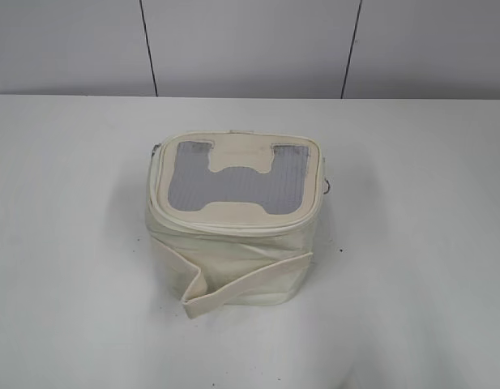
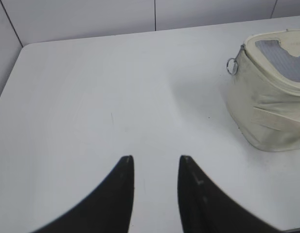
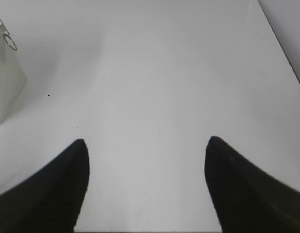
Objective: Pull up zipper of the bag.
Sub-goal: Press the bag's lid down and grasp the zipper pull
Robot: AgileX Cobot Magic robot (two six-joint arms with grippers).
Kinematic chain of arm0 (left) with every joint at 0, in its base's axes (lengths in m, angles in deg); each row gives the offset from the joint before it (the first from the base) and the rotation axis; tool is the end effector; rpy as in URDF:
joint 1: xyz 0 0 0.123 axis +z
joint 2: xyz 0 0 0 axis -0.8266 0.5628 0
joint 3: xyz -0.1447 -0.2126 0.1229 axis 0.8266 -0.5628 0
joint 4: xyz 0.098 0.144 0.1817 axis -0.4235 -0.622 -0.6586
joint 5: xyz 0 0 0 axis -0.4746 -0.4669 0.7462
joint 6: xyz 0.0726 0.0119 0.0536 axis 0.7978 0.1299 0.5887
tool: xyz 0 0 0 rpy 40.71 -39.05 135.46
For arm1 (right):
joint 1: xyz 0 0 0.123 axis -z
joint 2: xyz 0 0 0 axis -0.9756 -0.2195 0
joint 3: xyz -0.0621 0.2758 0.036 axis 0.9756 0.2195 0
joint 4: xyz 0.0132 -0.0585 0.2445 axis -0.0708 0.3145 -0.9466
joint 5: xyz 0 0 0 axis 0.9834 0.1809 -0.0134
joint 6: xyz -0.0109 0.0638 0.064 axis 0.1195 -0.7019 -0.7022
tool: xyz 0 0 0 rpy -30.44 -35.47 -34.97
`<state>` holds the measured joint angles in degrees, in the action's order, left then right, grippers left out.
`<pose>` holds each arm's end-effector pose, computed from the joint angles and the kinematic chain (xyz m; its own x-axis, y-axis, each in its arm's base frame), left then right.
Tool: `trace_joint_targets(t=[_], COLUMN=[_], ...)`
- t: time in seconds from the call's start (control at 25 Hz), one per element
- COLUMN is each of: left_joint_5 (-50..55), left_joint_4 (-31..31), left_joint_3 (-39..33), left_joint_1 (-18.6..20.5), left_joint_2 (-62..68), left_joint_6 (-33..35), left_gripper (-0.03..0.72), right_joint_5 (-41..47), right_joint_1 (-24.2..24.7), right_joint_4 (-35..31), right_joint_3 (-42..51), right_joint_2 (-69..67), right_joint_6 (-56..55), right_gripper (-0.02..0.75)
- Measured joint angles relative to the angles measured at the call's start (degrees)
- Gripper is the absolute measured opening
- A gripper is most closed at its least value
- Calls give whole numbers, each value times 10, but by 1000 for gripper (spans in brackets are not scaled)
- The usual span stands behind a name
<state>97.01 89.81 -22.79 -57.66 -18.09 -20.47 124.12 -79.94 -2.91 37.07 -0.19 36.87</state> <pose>-0.0119 -0.0097 0.2898 -0.3956 0.0923 -0.9138 0.1657 0.9858 0.0278 -0.0051 0.0004 0.2782 -0.4354 -0.0595 -0.8982 -0.0701 0.9970 -0.0321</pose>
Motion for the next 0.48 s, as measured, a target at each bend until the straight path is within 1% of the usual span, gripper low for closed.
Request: trace_joint_targets(t=[0.48], left_joint_5=[-1], left_joint_4=[1], left_joint_3=[0], left_joint_1=[0], left_joint_2=[2], left_joint_6=[0], left_gripper=[244], right_joint_5=[0], right_joint_1=[0], right_joint_4=[2], right_joint_3=[0], right_joint_2=[0], right_joint_6=[0], right_gripper=[575])
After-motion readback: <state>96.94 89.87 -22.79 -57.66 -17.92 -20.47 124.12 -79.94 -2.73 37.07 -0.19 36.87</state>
